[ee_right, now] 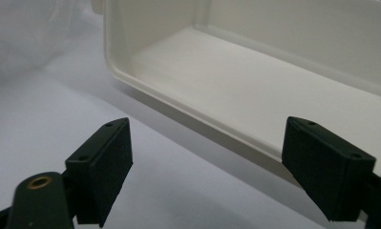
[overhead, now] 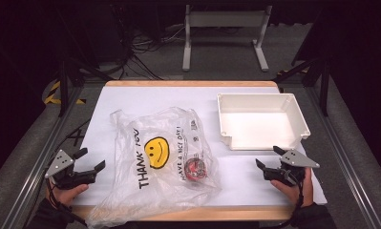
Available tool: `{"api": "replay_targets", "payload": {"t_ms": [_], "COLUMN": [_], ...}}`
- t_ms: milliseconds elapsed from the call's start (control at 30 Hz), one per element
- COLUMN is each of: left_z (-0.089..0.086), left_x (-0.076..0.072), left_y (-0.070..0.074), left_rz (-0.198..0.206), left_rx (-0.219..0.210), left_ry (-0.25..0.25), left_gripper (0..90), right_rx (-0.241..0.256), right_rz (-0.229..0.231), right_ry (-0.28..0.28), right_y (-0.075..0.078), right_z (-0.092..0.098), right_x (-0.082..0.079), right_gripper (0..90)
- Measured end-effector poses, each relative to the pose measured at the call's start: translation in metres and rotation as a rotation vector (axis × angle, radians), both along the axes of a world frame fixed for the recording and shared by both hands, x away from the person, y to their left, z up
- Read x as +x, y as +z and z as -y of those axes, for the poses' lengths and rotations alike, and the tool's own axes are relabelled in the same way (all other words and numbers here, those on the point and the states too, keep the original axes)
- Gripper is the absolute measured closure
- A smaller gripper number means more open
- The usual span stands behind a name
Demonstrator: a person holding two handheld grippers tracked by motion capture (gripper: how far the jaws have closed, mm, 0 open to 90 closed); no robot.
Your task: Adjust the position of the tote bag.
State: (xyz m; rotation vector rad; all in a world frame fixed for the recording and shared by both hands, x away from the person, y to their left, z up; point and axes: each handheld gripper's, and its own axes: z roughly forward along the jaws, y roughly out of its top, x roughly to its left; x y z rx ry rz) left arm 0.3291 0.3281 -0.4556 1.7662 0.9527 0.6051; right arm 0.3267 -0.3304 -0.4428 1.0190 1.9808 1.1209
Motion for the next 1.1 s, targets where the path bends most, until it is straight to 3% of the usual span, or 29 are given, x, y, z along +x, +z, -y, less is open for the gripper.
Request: {"api": "replay_targets", "payload": {"t_ms": [367, 500, 633, 733, 767, 833, 967, 1100], "left_z": [0.001, 0.0, -0.004, -0.008, -0.008, -0.01, -0.009, -0.004], "left_x": [-0.001, 0.0, 0.002, 0.002, 0.002, 0.004, 0.012, 0.022], "left_y": [0.0, 0.0, 0.007, 0.018, 0.018, 0.025, 0.034, 0.043], "left_rz": [0.007, -0.004, 0.012, 0.043, 0.043, 0.061, 0.061, 0.066], "left_rx": [0.005, 0.0, -0.038, -0.073, -0.073, -0.083, -0.078, -0.076], "left_ry": [-0.016, -0.004, 0.018, 0.022, 0.022, 0.017, 0.006, -0.009], "left_gripper": [13.2, 13.1, 12.9, 13.0, 13.1, 13.0, 13.6, 13.4], "right_rx": [-0.004, 0.026, 0.082, 0.046, 0.046, 0.04, 0.041, 0.004], "right_rz": [-0.012, -0.02, -0.024, 0.004, 0.004, 0.015, -0.001, -0.008], "right_ry": [0.0, 0.023, 0.137, 0.229, 0.229, 0.286, 0.375, 0.45], "right_y": [0.0, 0.003, 0.016, 0.029, 0.029, 0.036, 0.042, 0.042], "right_z": [0.0, -0.001, -0.014, -0.038, -0.038, -0.052, -0.076, -0.098], "right_x": [0.001, -0.002, -0.014, -0.029, -0.029, -0.037, -0.048, -0.061], "right_gripper": [20.2, 27.0, 31.6, 31.6, 31.6, 31.1, 26.8, 23.2]}}
